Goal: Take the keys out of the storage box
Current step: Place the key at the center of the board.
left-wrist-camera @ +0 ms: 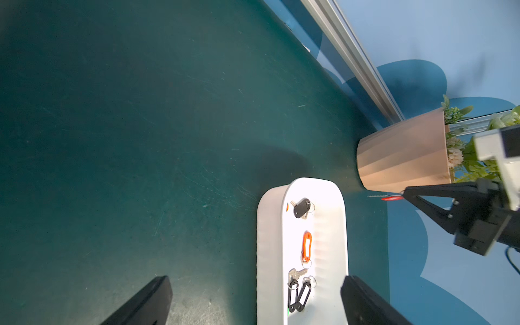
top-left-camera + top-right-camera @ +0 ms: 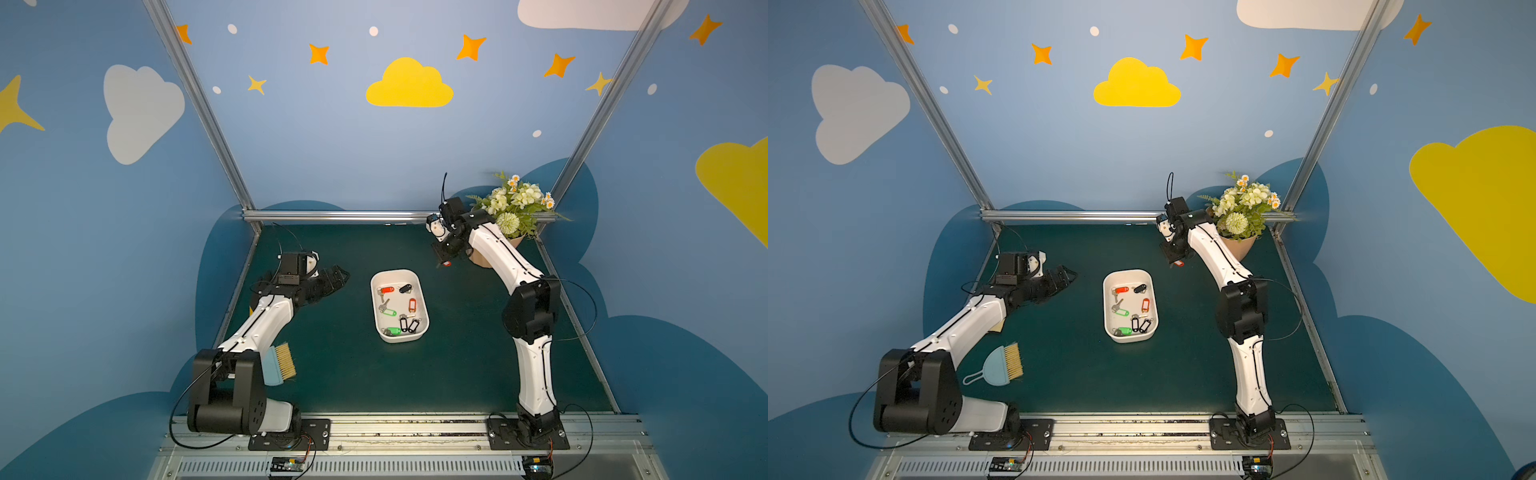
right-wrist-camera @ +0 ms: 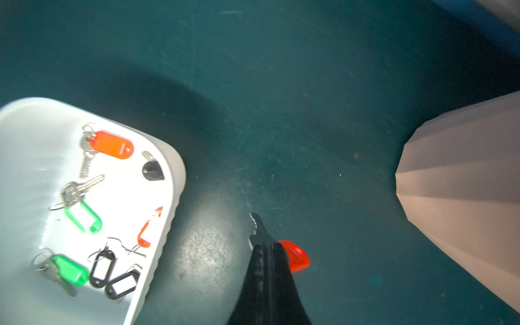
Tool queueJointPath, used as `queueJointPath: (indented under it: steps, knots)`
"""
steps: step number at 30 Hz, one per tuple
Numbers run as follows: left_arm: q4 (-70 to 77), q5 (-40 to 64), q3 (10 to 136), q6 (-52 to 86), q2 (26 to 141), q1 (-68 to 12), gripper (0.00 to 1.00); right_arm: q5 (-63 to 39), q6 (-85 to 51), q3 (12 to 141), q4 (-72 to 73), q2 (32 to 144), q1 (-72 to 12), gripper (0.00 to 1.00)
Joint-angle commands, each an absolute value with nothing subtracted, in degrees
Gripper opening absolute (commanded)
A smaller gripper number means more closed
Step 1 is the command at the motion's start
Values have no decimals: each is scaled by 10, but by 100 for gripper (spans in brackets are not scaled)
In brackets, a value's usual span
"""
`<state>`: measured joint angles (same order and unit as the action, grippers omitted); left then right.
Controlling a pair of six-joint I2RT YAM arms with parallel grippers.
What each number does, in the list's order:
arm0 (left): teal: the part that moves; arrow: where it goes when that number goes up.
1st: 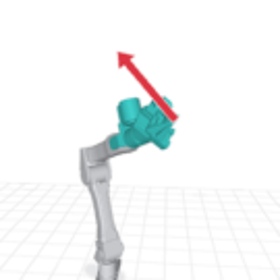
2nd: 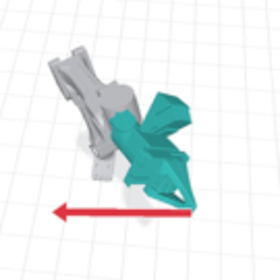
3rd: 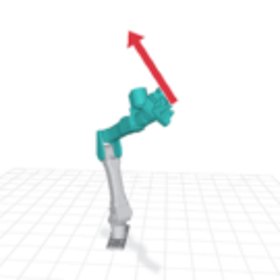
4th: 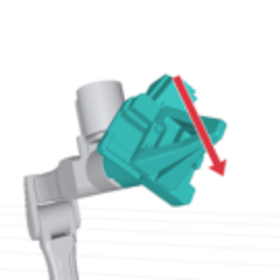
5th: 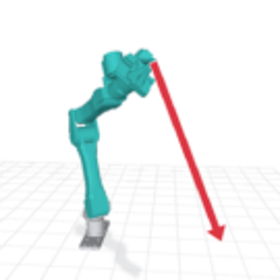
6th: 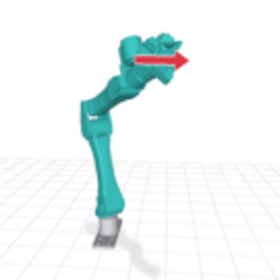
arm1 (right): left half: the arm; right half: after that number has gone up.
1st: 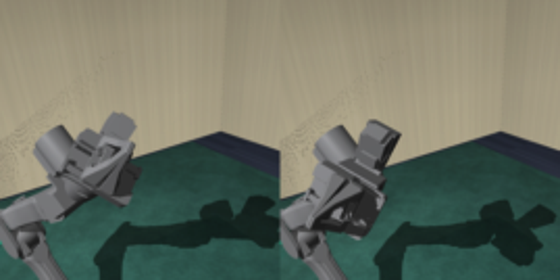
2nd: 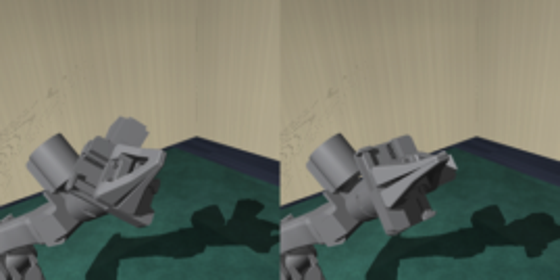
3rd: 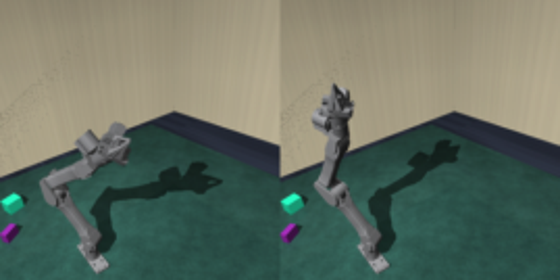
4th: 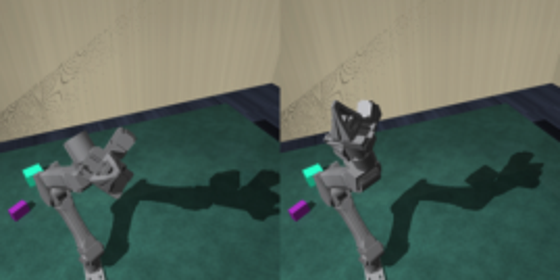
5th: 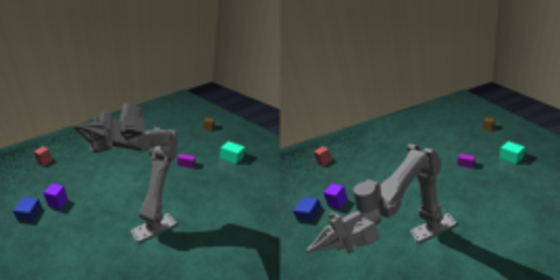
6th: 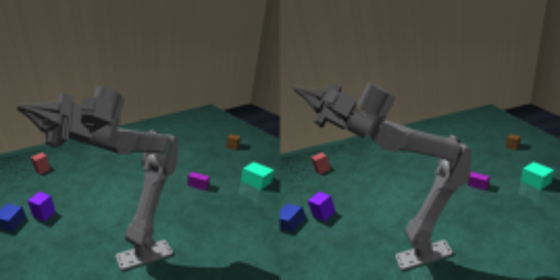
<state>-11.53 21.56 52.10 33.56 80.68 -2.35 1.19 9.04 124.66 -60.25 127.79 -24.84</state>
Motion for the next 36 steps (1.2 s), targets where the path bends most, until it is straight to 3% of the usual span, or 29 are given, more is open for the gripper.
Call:
queueJointPath:
  steps: [1, 31, 36]
  knots:
    - [-130, 208, 517, 321, 796, -22, 100, 26, 96, 1251, -607, 1317, -251, 0]
    - [-131, 237, 534, 327, 818, -22, 100, -23, 27, 1272, -452, 1439, -249, 0]
    - [-133, 237, 536, 323, 814, -22, 100, -30, 23, 1255, -460, 1406, -249, 30]
